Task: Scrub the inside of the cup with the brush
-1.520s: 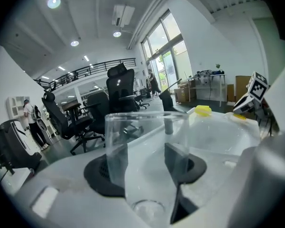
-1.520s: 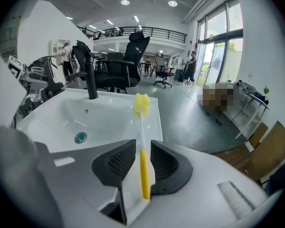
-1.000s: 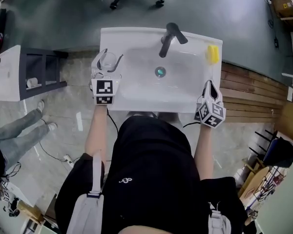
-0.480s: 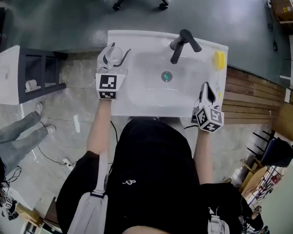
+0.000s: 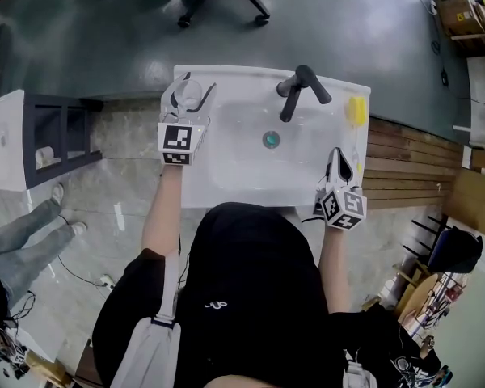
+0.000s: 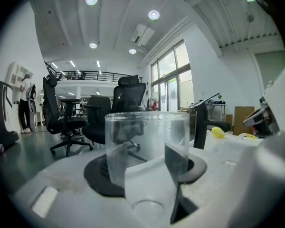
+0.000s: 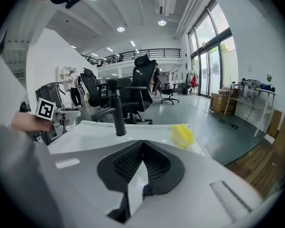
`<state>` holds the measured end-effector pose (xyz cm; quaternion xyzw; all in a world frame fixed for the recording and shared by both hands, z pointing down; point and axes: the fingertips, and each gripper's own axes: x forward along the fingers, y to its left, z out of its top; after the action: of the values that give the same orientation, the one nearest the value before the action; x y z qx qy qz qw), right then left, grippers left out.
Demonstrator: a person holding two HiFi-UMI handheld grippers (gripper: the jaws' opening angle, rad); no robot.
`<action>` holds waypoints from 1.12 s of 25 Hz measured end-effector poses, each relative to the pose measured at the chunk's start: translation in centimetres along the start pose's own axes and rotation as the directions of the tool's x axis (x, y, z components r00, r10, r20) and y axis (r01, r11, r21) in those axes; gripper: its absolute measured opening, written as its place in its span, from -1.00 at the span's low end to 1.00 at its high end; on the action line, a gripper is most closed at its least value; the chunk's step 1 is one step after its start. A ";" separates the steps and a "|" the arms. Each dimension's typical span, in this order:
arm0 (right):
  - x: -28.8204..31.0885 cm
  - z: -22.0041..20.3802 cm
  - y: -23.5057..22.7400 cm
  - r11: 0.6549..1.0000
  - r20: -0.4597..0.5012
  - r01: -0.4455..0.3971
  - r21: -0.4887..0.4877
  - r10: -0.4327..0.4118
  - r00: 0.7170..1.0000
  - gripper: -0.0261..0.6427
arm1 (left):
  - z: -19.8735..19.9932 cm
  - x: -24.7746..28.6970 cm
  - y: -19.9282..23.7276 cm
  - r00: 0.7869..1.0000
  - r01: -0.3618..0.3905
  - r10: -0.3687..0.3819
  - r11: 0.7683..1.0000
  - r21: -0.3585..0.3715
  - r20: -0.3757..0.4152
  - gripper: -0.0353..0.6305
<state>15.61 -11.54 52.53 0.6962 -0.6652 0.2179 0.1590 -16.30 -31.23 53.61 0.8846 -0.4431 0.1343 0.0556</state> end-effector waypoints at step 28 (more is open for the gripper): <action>3.1 0.7 2.4 0.998 -0.038 -0.043 -0.044 0.041 0.998 -0.92 | -1.0 3.8 0.8 0.998 0.056 -0.056 0.998 0.023 0.011 -0.10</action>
<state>13.31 -14.65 53.38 0.6742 -0.6814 0.2192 0.1821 -14.95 -34.37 55.65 0.8981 -0.4168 0.1324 0.0468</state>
